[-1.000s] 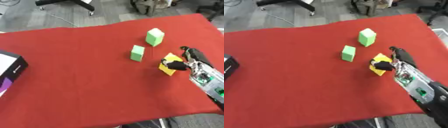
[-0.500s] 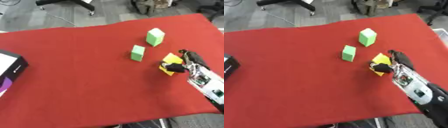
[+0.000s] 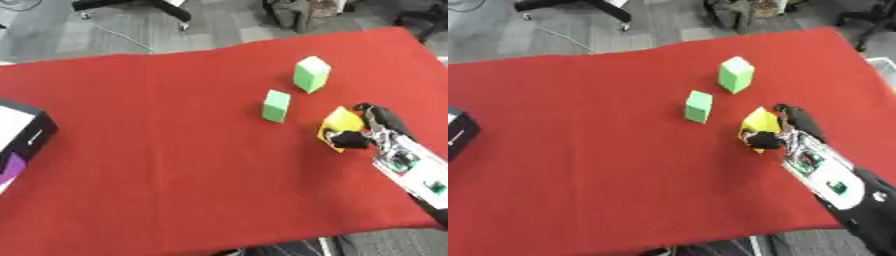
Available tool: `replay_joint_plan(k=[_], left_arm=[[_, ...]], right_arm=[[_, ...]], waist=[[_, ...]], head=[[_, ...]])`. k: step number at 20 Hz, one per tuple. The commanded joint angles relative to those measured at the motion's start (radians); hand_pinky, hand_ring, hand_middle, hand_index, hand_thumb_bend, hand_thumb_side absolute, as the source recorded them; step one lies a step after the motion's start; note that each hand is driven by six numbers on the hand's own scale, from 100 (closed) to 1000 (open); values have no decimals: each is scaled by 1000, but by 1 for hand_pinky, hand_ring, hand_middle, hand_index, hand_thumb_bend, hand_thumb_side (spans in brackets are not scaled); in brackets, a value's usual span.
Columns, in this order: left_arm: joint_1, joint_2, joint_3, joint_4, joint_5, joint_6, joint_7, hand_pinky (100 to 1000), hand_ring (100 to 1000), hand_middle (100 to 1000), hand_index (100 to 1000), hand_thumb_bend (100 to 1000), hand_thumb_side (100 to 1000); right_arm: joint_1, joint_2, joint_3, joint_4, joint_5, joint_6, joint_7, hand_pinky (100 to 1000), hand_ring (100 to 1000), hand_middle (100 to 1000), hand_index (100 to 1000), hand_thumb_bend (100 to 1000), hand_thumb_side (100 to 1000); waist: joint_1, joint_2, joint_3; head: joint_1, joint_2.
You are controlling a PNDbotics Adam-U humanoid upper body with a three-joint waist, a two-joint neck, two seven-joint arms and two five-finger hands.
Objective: Pick up the objects with one hand, pass them to the other hand, and then place them into the box on the other side of the table.
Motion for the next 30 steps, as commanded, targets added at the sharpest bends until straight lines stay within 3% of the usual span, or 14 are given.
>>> replay_joint_plan(k=[1,3,4,6,8,11,20,26,30], left_arm=[[-7,24,3,-15,-4,-1,-2,803,677,645,866,906,950],[-7,24,3,-15,-4,-1,-2,803,677,645,866,905,950],[-7,24,3,-15,-4,-1,-2,803,678,645,866,905,950],[-7,24,3,-15,-5,-1,-3,803,678,646,865,905,950],[-7,25,3,-15,-4,-1,-4,803,678,646,865,904,949],[-7,26,1,-13,-4,-1,-7,802,677,645,865,903,948],[-10,70,-34,25,33,-33,-57,800,677,643,867,885,942],[-27,163,-124,132,97,-108,-134,801,678,641,867,800,912],[-51,221,-193,207,139,-166,-192,801,682,642,867,738,866]], right_arm=[[-8,-18,-1,-4,-15,13,-21,666,776,616,834,261,241],[-8,-19,-1,-6,-18,13,-23,600,765,581,798,238,193],[-9,-19,-1,-7,-19,13,-24,522,754,546,772,224,167],[-9,-21,-3,-11,-17,13,-30,258,733,495,721,207,137],[-10,-21,-4,-17,-13,13,-36,100,709,451,674,197,122],[-12,-23,-6,-32,2,13,-52,100,663,377,604,184,100],[-34,-27,7,-128,101,13,-62,100,622,331,574,187,100],[-74,-36,44,-256,184,13,-13,100,617,328,577,210,100],[-135,-23,97,-280,242,-4,35,100,621,331,578,222,100]], waist=[[-2,-8,1],[-2,-8,0],[-2,-8,0],[-2,-8,0],[-2,-8,0],[-2,-8,0],[1,-7,-6],[6,-6,-16],[8,-7,-20]], head=[[-2,-3],[-2,-3],[-2,-3],[-2,-3],[-2,-3],[-1,-3],[2,-3],[7,-3],[6,-3]])
